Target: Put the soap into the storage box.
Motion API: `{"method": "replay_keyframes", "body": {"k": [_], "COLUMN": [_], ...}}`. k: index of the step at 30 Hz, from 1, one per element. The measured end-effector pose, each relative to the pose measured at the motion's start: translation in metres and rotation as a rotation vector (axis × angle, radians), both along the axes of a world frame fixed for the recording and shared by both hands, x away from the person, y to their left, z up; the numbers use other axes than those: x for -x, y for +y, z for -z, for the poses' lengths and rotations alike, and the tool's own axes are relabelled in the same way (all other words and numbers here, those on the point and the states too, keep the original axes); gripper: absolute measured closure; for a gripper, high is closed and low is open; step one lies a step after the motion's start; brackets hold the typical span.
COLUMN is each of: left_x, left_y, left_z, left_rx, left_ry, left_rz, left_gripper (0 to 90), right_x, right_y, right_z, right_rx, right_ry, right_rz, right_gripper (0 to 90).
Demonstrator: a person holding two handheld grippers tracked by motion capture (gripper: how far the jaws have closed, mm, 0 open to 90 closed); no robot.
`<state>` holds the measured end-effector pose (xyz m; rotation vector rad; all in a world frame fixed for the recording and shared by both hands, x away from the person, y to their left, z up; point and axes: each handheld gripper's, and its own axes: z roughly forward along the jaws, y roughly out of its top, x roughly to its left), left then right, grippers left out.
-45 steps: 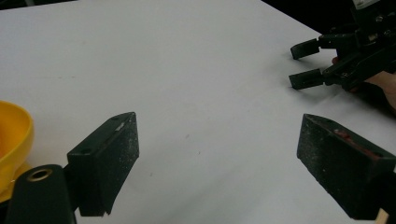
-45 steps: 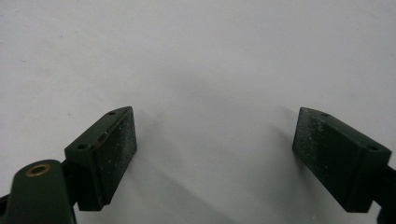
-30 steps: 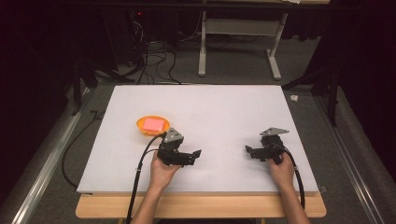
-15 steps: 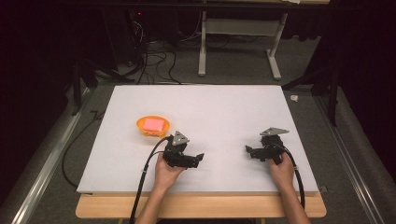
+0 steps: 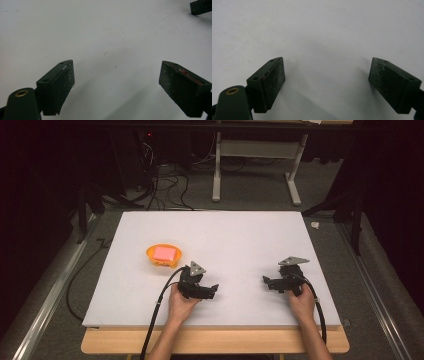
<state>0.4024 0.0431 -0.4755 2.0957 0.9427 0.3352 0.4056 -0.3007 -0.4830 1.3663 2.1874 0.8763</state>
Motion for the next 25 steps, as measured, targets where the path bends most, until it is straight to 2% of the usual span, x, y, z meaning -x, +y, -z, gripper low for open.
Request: {"method": "replay_keyframes", "body": {"k": [11, 14, 25], "left_x": [-0.003, -0.002, -0.003], "left_y": [-0.005, -0.011, -0.009], "left_z": [0.010, 0.011, 0.012], "left_rx": [-0.034, -0.086, -0.075], "left_ry": [-0.008, -0.021, -0.016], "left_rz": [-0.020, -0.036, -0.039], "left_gripper": [14.2, 15.1, 14.9], "right_x": [0.000, 0.000, 0.000], "right_y": [0.000, 0.000, 0.000], "right_z": [0.000, 0.000, 0.000], "right_rx": [-0.001, -0.001, 0.000], "right_ry": [-0.001, 0.001, 0.000], "right_rz": [0.000, 0.000, 0.000], "right_gripper": [14.3, 14.3, 14.3]}}
